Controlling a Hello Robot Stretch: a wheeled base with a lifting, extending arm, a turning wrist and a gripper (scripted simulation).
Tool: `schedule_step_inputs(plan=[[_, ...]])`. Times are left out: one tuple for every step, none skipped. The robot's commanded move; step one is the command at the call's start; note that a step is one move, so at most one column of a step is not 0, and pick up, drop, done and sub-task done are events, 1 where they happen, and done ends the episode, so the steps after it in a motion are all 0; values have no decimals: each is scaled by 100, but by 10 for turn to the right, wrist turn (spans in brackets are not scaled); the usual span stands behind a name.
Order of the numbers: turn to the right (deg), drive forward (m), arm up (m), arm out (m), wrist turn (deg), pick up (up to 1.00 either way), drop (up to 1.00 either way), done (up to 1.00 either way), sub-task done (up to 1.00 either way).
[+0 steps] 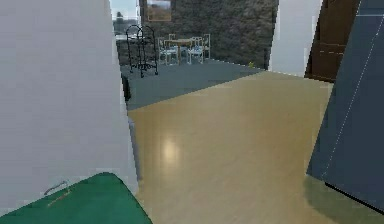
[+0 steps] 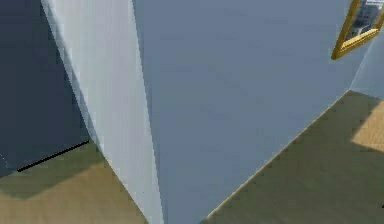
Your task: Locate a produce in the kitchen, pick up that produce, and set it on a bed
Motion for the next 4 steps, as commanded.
schedule_step_inputs(plan=[[210,0,0,0,0,0,0,0,0],[0,65,0,0,0,0,0,0,0],[-90,0,0,0,0,0,0,0,0],[0,100,0,0,0,0,0,0,0]])
